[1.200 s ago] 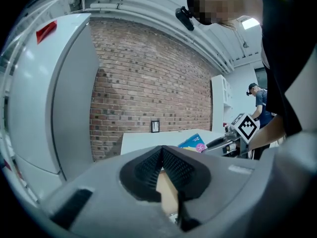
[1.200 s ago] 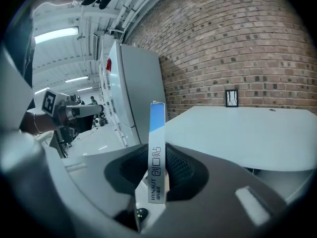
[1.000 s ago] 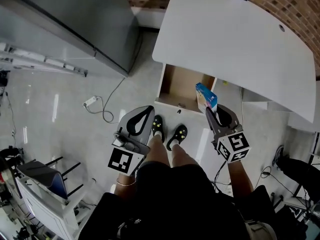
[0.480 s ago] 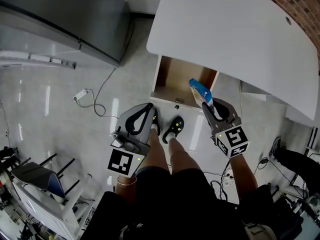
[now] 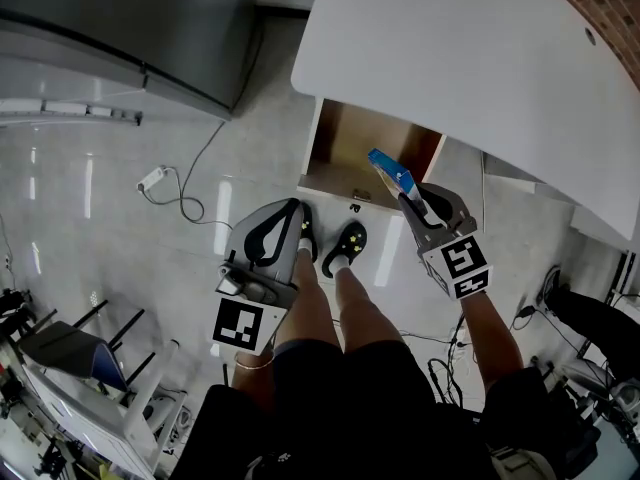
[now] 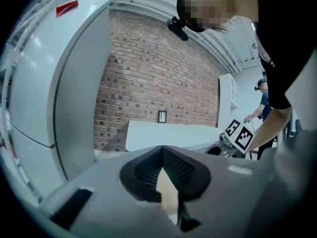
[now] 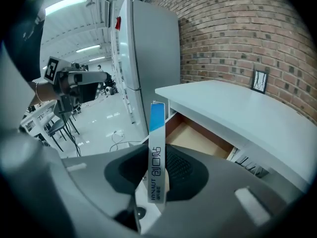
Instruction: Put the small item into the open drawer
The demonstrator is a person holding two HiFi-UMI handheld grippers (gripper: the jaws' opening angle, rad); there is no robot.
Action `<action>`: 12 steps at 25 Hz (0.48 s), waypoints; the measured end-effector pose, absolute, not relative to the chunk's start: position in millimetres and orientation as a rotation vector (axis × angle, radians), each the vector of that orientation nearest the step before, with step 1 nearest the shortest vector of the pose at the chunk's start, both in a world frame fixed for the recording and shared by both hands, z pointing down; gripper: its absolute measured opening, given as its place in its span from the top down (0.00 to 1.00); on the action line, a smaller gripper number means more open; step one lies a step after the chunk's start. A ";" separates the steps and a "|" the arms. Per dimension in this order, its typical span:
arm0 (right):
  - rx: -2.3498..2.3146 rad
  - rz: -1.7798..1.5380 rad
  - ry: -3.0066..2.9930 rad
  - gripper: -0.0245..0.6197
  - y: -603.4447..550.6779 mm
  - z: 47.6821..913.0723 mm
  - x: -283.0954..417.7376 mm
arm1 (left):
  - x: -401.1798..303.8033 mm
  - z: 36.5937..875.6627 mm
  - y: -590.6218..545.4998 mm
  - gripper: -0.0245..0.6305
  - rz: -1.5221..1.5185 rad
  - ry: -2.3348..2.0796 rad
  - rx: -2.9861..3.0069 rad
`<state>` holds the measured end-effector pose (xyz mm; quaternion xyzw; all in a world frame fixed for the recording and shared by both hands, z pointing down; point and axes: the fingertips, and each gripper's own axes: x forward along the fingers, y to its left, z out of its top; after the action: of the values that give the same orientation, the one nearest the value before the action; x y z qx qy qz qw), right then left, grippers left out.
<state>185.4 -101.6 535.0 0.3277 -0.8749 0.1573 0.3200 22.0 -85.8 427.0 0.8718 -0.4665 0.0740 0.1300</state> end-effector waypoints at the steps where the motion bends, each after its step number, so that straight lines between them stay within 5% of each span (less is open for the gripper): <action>1: 0.850 0.408 -2.292 0.80 -102.5 539.6 184.6 | 22.1 429.7 -86.7 0.97 0.217 -1.355 2.534; 12: 0.776 0.422 -2.256 0.80 -110.0 577.2 168.1 | 15.3 457.6 -91.5 0.97 0.232 -1.359 2.509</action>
<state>168.1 -110.0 577.2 0.2999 -0.8717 0.1632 0.3515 15.3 -91.5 457.6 0.8679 -0.4702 0.0802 0.1388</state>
